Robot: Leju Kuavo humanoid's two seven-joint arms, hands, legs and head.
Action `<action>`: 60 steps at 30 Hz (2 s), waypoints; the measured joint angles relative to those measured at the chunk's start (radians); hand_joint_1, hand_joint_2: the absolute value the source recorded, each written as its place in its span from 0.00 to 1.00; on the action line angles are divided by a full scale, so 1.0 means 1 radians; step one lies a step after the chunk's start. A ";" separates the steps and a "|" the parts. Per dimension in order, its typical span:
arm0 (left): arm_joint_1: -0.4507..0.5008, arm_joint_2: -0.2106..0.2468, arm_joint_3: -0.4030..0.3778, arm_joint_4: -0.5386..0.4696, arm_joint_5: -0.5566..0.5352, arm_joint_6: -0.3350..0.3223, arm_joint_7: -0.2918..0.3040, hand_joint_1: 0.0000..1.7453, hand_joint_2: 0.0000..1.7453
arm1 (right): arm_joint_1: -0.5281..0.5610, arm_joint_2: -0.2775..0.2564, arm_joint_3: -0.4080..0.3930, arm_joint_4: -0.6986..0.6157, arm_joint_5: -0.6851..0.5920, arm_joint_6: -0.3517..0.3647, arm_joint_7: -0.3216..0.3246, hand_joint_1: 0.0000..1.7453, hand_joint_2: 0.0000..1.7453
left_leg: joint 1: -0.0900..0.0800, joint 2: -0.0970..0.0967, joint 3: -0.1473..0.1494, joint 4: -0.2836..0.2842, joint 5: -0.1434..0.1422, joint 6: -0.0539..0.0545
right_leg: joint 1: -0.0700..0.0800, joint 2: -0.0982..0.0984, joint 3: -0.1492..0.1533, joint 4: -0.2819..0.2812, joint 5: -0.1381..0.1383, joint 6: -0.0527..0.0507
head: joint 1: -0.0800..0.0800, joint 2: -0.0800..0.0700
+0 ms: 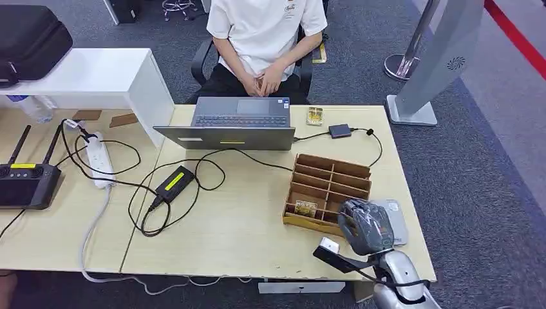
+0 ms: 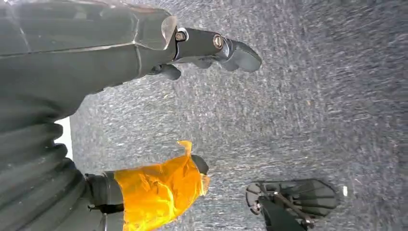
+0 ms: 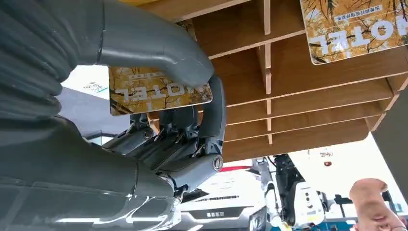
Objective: Pass the card to the sensor for recognition and then transmit it.
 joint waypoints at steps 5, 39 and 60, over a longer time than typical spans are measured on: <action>0.000 0.000 0.000 0.000 0.000 0.003 -0.003 0.00 1.00 | 0.001 -0.001 -0.001 -0.003 0.002 0.000 0.000 0.79 1.00 | 0.000 0.000 0.000 0.000 0.000 0.000 | 0.000 0.000 0.000 0.000 0.000 0.000 | 0.000 0.000; -0.003 0.001 0.000 0.000 -0.027 0.003 0.017 0.00 1.00 | -0.112 -0.030 0.010 -0.033 -0.062 0.121 -0.003 0.79 1.00 | 0.000 0.000 0.000 0.000 0.000 0.000 | 0.000 0.000 0.000 0.000 0.000 0.000 | 0.000 0.000; -0.007 0.004 0.000 0.000 -0.047 -0.001 0.020 0.00 1.00 | -0.297 -0.104 0.050 -0.109 -0.147 0.263 0.002 0.79 1.00 | 0.000 0.000 0.000 0.000 0.000 0.000 | 0.000 0.000 0.000 0.000 0.001 0.000 | 0.000 0.000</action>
